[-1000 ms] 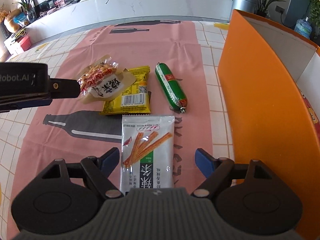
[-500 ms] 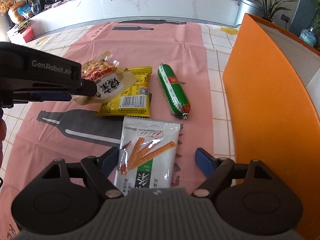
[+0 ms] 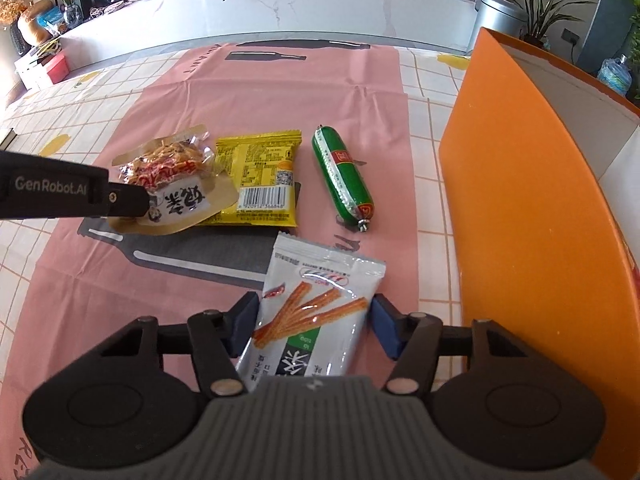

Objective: Organize snacks
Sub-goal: 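Move both tools back over the remaining snacks on the pink mat, then grasp the peanut pack with left tool while right tool grasps the white breadstick pack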

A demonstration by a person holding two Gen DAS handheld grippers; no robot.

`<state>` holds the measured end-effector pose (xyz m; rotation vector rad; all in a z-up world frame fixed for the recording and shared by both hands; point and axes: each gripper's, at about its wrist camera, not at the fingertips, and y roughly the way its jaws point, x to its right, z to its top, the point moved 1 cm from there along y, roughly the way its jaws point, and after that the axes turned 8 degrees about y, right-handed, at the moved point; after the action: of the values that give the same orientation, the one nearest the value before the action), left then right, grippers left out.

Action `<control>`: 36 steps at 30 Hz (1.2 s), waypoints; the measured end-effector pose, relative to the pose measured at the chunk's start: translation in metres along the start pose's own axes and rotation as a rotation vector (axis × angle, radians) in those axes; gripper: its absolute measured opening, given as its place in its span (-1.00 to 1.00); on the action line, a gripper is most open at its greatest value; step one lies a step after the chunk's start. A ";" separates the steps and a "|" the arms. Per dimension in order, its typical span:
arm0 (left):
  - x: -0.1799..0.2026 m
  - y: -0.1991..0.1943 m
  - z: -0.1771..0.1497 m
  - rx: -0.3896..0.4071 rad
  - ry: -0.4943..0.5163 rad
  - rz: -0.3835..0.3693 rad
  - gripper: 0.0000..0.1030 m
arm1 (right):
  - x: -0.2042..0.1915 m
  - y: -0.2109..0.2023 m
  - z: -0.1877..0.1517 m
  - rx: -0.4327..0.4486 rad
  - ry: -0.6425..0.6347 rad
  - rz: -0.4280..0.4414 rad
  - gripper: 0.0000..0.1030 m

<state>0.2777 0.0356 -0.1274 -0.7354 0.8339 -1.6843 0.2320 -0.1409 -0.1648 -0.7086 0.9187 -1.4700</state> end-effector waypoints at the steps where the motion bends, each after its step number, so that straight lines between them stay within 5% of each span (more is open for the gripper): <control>1: 0.000 -0.002 -0.002 -0.005 0.006 0.005 -0.40 | 0.000 -0.001 -0.002 -0.001 -0.004 0.000 0.09; 16: -0.005 -0.041 -0.041 -0.071 0.035 0.017 -0.44 | -0.003 -0.015 -0.023 -0.020 -0.034 0.018 0.06; 22: -0.003 -0.055 -0.073 -0.152 0.043 -0.020 -0.45 | -0.002 -0.022 -0.032 -0.025 -0.044 0.030 0.07; 27: -0.009 -0.062 -0.082 -0.143 0.029 -0.049 -0.39 | 0.000 -0.024 -0.034 -0.029 -0.033 0.039 0.09; 29: -0.010 -0.065 -0.079 -0.117 0.017 -0.056 -0.13 | 0.003 -0.026 -0.034 -0.037 -0.019 0.047 0.15; 31: -0.014 -0.068 -0.076 -0.076 -0.031 -0.063 0.63 | 0.005 -0.029 -0.036 -0.035 -0.004 0.052 0.33; 36: -0.023 -0.055 -0.074 -0.057 -0.142 -0.031 0.72 | 0.013 -0.035 -0.045 -0.039 0.042 0.049 0.50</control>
<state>0.1942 0.0803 -0.1257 -0.9008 0.7768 -1.6202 0.1740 -0.1481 -0.1582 -0.6813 0.9931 -1.4313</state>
